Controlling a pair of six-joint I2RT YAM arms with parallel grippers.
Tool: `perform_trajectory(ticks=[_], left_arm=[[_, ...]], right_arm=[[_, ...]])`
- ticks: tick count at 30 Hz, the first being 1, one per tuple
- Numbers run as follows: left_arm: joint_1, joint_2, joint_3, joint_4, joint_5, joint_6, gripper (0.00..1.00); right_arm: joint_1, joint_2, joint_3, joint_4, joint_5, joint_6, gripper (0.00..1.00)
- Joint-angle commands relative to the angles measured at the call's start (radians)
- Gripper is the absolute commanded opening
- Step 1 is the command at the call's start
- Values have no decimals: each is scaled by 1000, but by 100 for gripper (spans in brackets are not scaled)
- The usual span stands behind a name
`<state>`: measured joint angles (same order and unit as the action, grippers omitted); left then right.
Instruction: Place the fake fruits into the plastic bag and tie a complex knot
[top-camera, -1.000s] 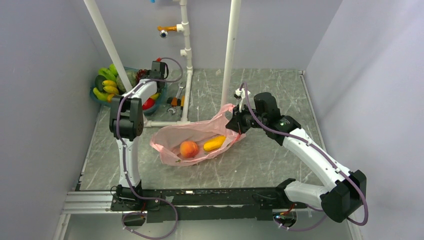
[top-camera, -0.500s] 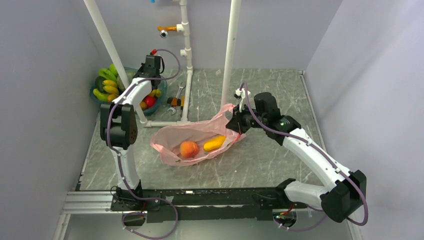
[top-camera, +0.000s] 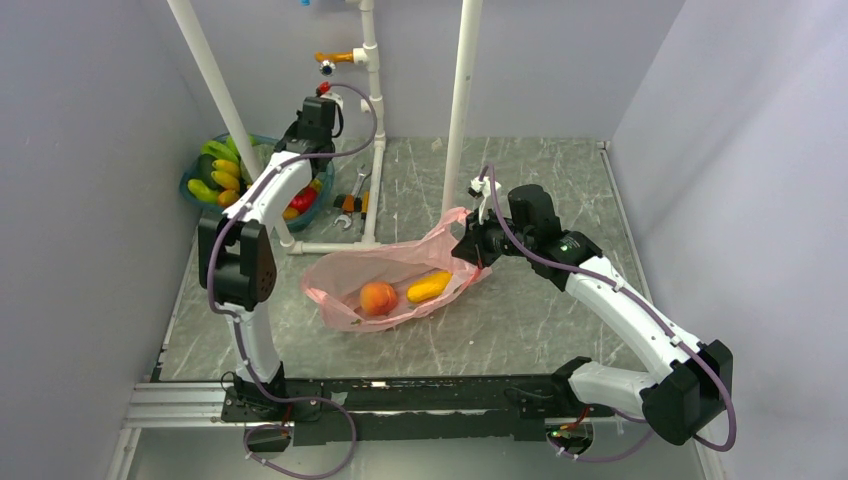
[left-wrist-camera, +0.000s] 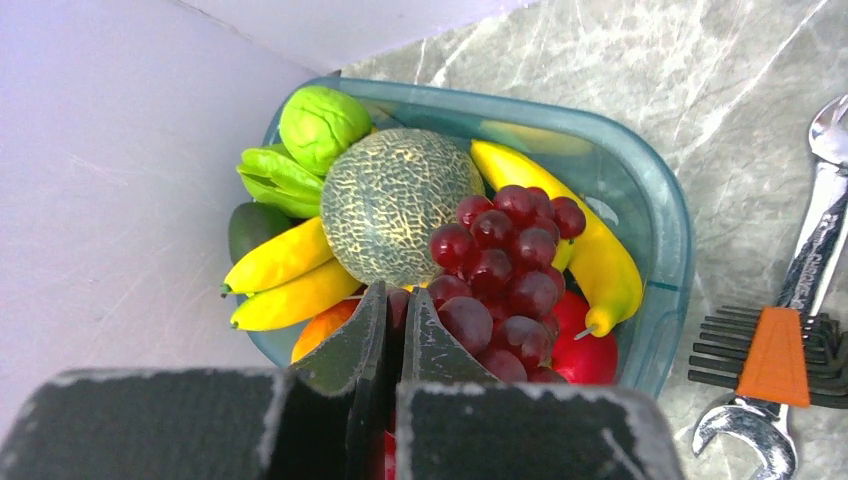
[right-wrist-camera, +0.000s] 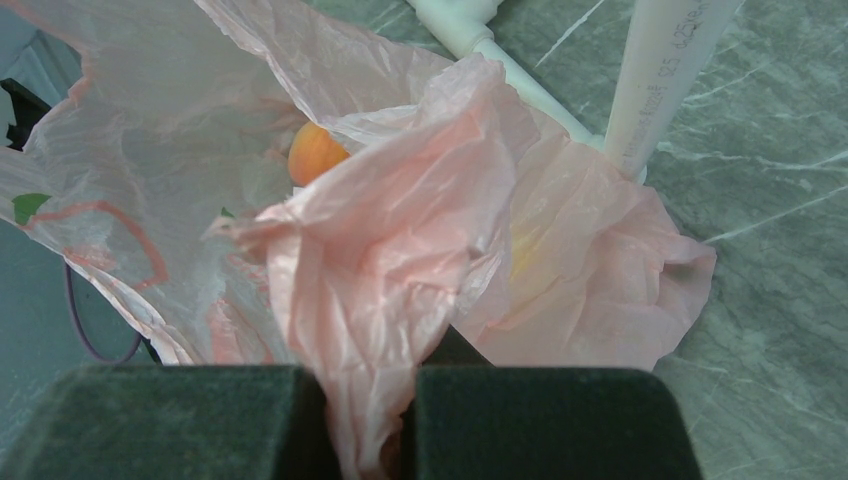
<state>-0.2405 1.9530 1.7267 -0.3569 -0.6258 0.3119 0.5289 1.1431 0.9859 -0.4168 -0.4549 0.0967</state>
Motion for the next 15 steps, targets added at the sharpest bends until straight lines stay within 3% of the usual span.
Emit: perform_trajectory(ticks=[1, 8, 15], left_arm=[[-17, -110, 81, 3, -8, -3, 0], [-60, -241, 90, -53, 108, -30, 0], [-97, -523, -17, -100, 459, -90, 0]], right_arm=[[-5, -30, -9, 41, -3, -4, 0], [-5, -32, -8, 39, -5, -8, 0], [-3, -31, -2, 44, -9, -4, 0]])
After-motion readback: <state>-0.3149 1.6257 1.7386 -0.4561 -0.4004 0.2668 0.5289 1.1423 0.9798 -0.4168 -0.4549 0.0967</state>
